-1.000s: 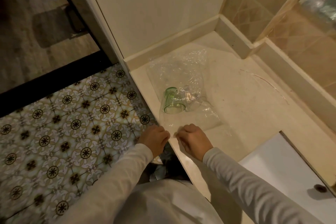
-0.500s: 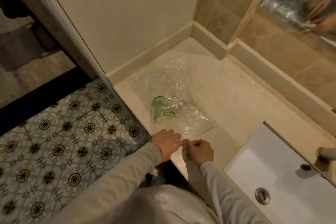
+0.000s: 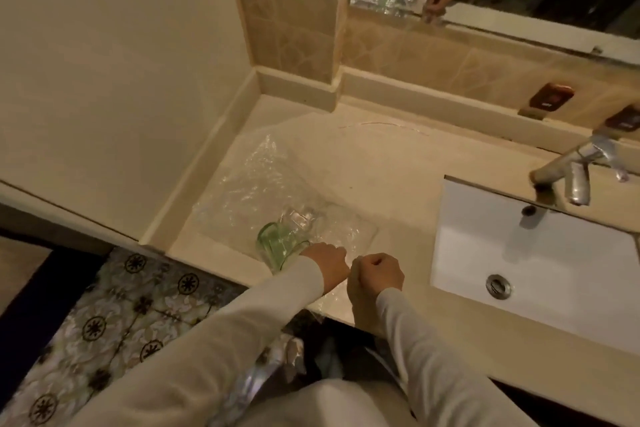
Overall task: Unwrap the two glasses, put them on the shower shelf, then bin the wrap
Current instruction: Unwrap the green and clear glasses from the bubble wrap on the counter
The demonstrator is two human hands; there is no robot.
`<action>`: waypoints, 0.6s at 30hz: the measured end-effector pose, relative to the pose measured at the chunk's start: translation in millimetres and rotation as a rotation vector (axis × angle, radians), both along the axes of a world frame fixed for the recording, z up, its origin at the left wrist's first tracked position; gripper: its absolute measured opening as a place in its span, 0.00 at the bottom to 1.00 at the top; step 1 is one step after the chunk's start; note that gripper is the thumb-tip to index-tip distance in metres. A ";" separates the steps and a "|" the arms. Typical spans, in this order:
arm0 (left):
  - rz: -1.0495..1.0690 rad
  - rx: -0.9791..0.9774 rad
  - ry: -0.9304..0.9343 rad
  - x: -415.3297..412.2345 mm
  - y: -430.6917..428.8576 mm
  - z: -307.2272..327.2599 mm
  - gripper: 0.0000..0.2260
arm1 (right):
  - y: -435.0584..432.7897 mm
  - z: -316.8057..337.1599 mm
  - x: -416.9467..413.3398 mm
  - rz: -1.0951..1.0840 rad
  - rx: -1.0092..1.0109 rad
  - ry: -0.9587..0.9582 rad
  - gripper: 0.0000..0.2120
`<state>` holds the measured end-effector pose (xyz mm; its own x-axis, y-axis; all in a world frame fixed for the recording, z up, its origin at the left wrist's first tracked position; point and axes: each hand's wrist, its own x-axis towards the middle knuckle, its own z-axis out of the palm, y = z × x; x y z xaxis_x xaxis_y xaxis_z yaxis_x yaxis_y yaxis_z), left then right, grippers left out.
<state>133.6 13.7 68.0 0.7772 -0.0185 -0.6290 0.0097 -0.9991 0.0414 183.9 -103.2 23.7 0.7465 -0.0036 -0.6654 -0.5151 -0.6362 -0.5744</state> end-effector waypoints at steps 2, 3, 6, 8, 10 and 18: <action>0.020 -0.037 -0.064 0.5 9.6 10.4 0.14 | -0.4 1.4 1.1 -0.010 0.001 -0.036 0.06; 0.005 -0.032 -0.093 -2.5 14.3 17.1 0.13 | 1.0 2.0 3.0 -0.008 0.012 -0.045 0.08; -0.245 0.019 -0.196 -17.2 24.4 31.3 0.12 | 1.1 2.9 -4.3 -0.077 0.076 0.013 0.16; -0.421 0.052 -0.237 -22.0 27.4 34.9 0.12 | 2.2 -1.3 -6.7 -0.098 0.129 0.066 0.21; -0.446 0.033 -0.231 -17.9 26.5 37.9 0.12 | 5.3 -2.9 -5.8 -0.090 0.169 0.109 0.22; -0.383 -0.004 -0.024 17.0 7.8 25.0 0.16 | 23.0 -4.7 10.7 -0.406 0.653 0.293 0.18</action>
